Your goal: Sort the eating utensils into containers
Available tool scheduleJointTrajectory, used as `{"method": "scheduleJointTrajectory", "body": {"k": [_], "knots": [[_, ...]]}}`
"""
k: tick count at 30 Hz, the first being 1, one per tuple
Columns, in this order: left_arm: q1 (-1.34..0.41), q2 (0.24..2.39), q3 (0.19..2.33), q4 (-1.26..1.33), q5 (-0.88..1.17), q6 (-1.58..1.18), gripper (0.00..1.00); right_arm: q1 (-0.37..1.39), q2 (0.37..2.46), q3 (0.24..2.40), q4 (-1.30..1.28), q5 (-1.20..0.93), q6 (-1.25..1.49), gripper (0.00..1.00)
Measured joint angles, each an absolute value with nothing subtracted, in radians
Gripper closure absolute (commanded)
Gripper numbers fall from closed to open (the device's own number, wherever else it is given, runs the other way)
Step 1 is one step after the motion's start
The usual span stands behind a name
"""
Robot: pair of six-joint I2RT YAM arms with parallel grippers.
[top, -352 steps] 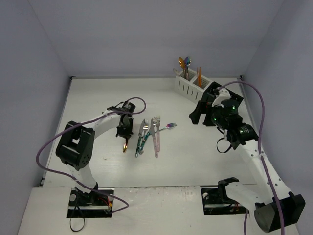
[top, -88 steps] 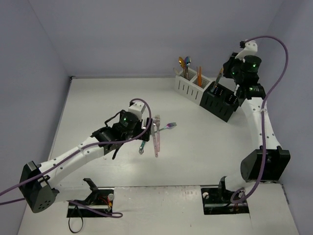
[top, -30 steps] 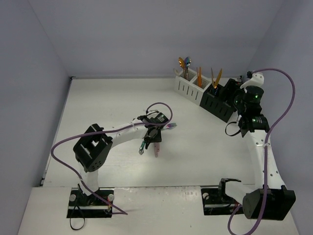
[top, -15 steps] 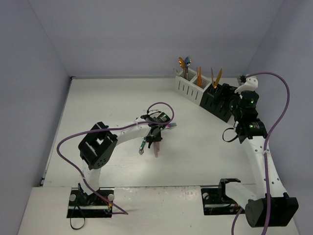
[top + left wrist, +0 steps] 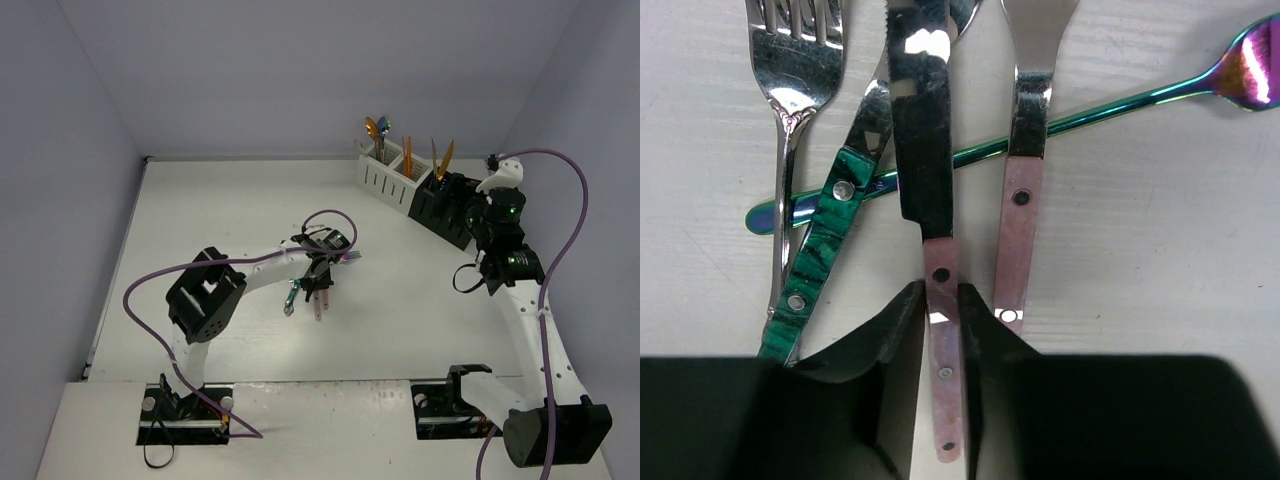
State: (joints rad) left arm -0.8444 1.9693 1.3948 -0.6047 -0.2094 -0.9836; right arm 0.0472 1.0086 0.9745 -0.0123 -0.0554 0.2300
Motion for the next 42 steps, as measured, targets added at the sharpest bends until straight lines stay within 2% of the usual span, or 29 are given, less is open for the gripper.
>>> {"method": "scheduleJointTrajectory", "body": {"k": [7, 15, 24, 32, 36, 38, 41, 42], "knots": [[-0.844, 1.945, 1.364, -0.602, -0.219, -0.973, 1.00, 0.064, 1.005, 0.973, -0.013, -0.082, 0.211, 0.16], [-0.850, 1.784, 1.326, -0.619, -0.283, -0.851, 1.00, 0.097, 1.040, 1.009, -0.019, -0.357, 0.203, 0.15], [-0.897, 1.368, 1.166, -0.344, -0.265, -0.542, 1.00, 0.226, 1.136, 1.111, -0.024, -0.576, 0.301, 0.17], [-0.934, 1.262, 1.125, -0.185, -0.177, -0.369, 1.00, 0.414, 1.218, 1.193, -0.011, -0.576, 0.366, 0.20], [-0.946, 1.251, 1.125, -0.151, -0.147, -0.334, 1.00, 0.478, 1.256, 1.196, -0.012, -0.546, 0.372, 0.26], [-0.948, 1.248, 1.125, -0.137, -0.133, -0.324, 1.00, 0.498, 1.271, 1.196, -0.012, -0.531, 0.375, 0.33], [-0.950, 1.244, 1.125, -0.122, -0.120, -0.318, 1.00, 0.516, 1.281, 1.196, -0.012, -0.518, 0.376, 0.50], [-0.950, 1.242, 1.125, -0.119, -0.116, -0.317, 1.00, 0.520, 1.281, 1.196, -0.012, -0.514, 0.377, 0.52]]}}
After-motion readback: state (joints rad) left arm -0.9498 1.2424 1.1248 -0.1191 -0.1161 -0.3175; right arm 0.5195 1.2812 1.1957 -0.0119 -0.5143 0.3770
